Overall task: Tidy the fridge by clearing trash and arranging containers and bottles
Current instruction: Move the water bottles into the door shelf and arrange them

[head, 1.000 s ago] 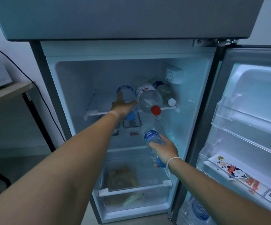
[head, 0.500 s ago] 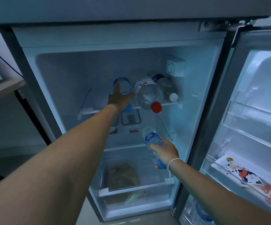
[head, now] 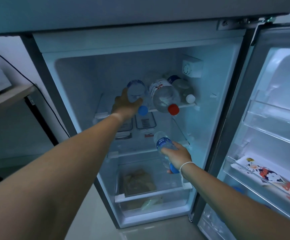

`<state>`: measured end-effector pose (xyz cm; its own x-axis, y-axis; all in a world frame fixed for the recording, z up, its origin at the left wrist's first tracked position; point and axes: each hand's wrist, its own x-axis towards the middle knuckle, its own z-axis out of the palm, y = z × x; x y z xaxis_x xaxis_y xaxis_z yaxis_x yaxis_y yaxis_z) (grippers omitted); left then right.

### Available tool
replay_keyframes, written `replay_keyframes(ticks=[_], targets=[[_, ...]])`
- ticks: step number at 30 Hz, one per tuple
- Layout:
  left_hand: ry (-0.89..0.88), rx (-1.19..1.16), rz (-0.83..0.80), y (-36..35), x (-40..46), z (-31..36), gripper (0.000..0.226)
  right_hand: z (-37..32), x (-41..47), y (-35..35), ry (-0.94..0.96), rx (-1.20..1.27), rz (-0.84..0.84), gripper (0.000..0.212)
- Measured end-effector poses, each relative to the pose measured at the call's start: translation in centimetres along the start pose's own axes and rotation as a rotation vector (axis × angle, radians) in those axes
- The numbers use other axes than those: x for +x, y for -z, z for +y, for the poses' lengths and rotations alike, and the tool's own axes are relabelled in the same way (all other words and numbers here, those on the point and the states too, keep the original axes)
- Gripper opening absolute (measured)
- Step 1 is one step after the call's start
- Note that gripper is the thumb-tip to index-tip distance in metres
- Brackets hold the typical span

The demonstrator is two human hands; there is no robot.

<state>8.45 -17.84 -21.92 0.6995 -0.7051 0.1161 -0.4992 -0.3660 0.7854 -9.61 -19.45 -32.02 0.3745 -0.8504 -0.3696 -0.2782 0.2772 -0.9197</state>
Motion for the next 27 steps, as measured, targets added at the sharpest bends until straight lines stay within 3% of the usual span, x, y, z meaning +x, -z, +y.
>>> replay_keyframes(ticks=[6,11,13,18,27], targets=[[-0.103,0.034,0.04,0.8,-2.4,-0.6,0.057,0.7,-2.9,0.2,-0.023,0.003,0.007,0.067],[-0.274,0.145,0.086,0.4,-5.9,0.2,0.05,1.5,-6.1,1.9,-0.01,0.004,0.022,0.051],[-0.34,0.144,0.082,0.2,-7.3,0.8,0.047,2.0,-7.2,2.5,-0.004,-0.004,0.032,0.056],[-0.524,0.188,-0.038,-0.9,-11.9,1.9,0.041,3.4,-11.7,4.4,-0.03,-0.009,0.084,0.049],[-0.86,0.355,-0.318,-5.4,-20.5,5.1,0.045,6.3,-19.0,8.7,-0.056,-0.105,0.159,0.063]])
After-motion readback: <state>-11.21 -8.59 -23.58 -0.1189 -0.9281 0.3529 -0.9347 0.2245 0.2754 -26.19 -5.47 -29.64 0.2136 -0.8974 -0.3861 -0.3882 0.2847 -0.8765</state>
